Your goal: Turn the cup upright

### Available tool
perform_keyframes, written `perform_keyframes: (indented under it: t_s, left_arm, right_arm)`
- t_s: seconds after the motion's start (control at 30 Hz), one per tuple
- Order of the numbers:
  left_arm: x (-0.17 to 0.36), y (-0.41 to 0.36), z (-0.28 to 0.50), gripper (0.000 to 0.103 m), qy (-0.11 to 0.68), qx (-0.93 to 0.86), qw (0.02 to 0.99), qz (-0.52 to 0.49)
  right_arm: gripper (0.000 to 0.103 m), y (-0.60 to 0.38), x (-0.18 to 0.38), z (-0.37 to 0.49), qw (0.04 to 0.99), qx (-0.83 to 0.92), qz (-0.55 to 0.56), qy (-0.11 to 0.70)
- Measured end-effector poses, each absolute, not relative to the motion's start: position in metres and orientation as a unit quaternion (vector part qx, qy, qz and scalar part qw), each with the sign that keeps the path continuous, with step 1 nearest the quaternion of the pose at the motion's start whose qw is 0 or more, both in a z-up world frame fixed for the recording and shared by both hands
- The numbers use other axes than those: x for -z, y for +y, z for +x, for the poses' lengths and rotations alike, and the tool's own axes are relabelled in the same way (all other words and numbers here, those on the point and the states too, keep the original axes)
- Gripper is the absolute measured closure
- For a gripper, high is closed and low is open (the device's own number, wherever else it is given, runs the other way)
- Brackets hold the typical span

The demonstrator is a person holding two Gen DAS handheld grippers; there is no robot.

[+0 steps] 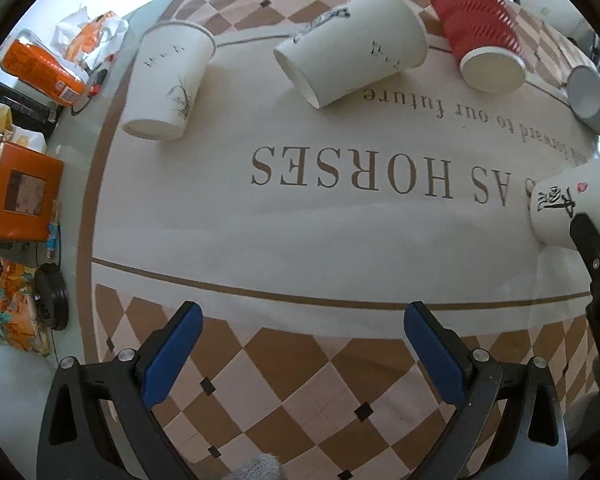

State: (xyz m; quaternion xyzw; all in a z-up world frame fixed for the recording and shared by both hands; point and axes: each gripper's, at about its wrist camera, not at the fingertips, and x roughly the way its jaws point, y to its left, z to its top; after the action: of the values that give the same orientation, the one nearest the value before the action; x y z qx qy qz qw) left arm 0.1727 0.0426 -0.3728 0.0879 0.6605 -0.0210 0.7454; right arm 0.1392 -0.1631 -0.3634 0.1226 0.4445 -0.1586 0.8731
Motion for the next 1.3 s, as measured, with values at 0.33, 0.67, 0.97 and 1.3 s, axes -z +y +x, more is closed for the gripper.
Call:
perform_keyframes:
  t_s: [0.33,0.67,0.97,1.3]
  left_arm:
    - [0.305,0.033,0.146,0.0,0.624,0.052,0.775,0.086]
    - [0.19,0.016,0.106,0.0,0.569,0.059,0.818,0.063]
    - [0.112,0.004,0.067,0.0,0.522,0.054,0.848,0.072]
    - [0.071,0.006,0.042,0.0,0.509,0.039,0.858,0.05]
  right_arm:
    - [0.003,-0.167,0.301,0.089,0.86,0.206,0.093,0.456]
    - [0.0,-0.176,0.193,0.056,0.844,0.2,0.072,0.492]
    - [0.0,-0.186,0.116,0.018,0.841,0.182,0.065,0.506]
    - [0.0,-0.186,0.052,-0.011,0.851,0.169,0.065,0.492]
